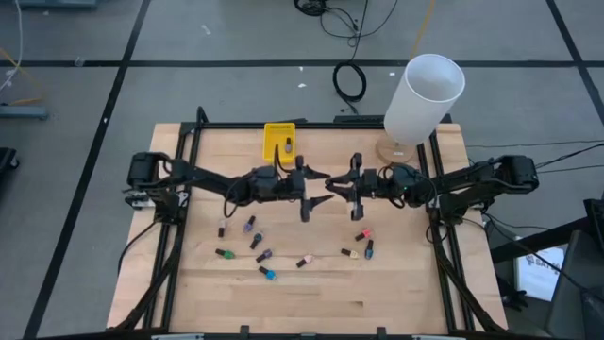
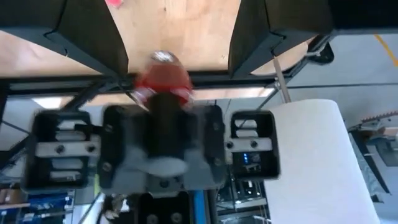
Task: Pick & Place Nail Polish
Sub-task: Put the red nail polish bottle into the yellow bin
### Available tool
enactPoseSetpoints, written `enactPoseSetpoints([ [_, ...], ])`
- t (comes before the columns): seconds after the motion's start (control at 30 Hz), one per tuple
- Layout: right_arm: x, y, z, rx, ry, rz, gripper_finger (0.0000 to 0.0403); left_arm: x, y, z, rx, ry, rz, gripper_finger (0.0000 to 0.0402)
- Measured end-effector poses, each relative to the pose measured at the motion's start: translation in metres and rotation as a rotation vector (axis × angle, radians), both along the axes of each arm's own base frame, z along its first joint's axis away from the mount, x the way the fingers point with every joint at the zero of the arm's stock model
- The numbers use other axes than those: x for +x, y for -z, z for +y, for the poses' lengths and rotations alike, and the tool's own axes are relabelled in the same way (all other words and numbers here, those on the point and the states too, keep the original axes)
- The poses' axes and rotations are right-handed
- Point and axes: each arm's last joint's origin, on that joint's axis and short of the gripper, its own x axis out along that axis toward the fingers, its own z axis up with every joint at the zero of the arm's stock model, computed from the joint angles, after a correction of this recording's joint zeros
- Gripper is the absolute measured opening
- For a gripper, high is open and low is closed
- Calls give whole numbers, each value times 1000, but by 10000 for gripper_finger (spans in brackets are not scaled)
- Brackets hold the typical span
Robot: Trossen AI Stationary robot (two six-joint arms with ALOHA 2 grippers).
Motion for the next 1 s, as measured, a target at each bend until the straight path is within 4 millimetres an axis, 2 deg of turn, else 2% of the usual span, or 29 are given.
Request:
enactPoseSetpoints([
  [0.3, 0, -1, 0, 4, -17, -8, 49, 2, -4, 5, -2, -8, -15, 271],
  [0.47, 0, -1, 1, 4, -19, -7, 49, 2, -7, 3, 1, 55, -39, 266],
  [0.8, 0, -1, 1, 13, -21, -12, 49, 2, -8, 2, -21, 114, -56, 177],
  [1.0, 0, -2, 1, 15, -21, -15, 49, 3, -4, 6, -62, 107, -53, 163],
])
